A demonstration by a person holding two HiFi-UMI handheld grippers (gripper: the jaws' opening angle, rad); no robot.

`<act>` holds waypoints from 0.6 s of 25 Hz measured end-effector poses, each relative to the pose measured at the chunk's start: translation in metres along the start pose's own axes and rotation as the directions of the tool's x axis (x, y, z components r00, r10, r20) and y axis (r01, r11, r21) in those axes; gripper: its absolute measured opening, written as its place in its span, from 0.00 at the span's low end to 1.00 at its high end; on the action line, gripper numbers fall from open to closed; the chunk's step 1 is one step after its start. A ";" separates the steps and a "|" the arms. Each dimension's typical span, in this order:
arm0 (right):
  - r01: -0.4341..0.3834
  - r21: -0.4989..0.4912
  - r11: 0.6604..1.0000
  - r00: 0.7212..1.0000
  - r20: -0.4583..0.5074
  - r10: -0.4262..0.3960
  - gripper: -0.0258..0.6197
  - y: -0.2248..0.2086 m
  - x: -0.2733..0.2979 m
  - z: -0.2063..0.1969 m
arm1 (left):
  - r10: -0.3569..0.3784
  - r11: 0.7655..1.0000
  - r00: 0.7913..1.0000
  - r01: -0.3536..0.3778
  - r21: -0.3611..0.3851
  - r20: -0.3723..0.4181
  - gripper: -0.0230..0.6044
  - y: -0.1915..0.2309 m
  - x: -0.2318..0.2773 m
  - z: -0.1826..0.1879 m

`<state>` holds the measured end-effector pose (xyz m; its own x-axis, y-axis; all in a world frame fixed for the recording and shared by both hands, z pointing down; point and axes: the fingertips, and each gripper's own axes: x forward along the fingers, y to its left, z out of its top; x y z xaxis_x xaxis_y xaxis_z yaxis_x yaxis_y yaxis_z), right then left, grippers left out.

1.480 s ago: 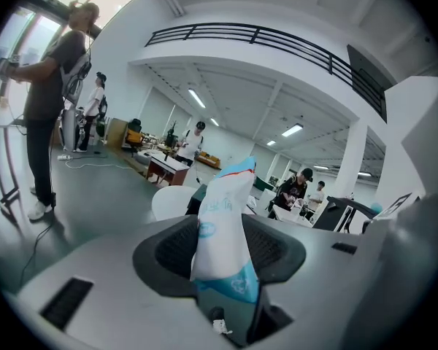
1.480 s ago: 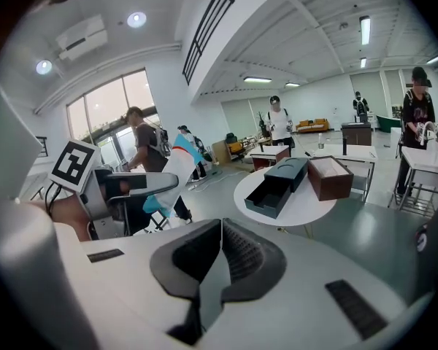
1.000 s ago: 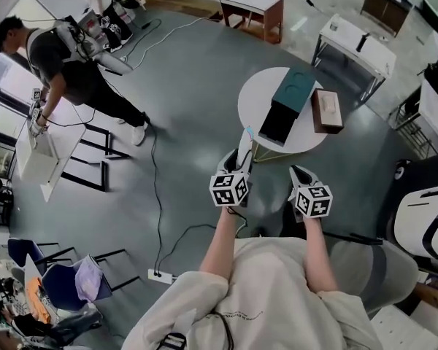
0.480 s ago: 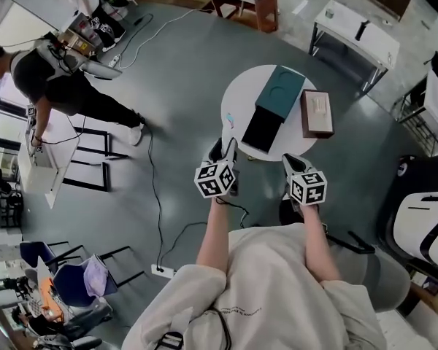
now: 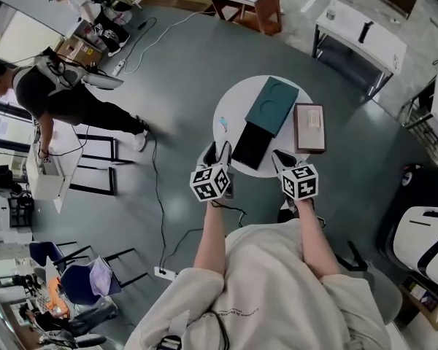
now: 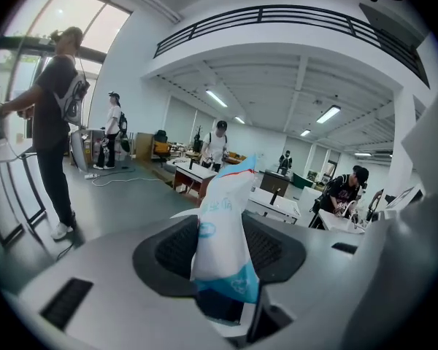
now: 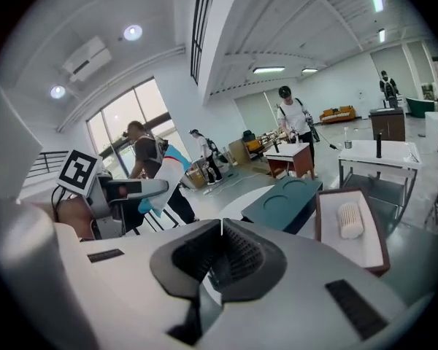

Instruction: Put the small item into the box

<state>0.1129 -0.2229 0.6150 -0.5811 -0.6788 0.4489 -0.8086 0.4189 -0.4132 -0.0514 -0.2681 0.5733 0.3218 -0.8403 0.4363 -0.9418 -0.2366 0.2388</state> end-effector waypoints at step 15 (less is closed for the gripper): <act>-0.121 0.081 0.989 0.993 0.015 0.120 0.10 -0.056 0.025 0.046 | 0.051 0.999 0.994 -0.049 0.017 -0.097 0.34 -0.027 0.043 -0.003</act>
<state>0.1479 -0.2909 0.6122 -0.6727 -0.6324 0.3840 -0.7220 0.4478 -0.5274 -0.0121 -0.2963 0.5887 0.2816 -0.7999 0.5299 -0.9580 -0.2031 0.2025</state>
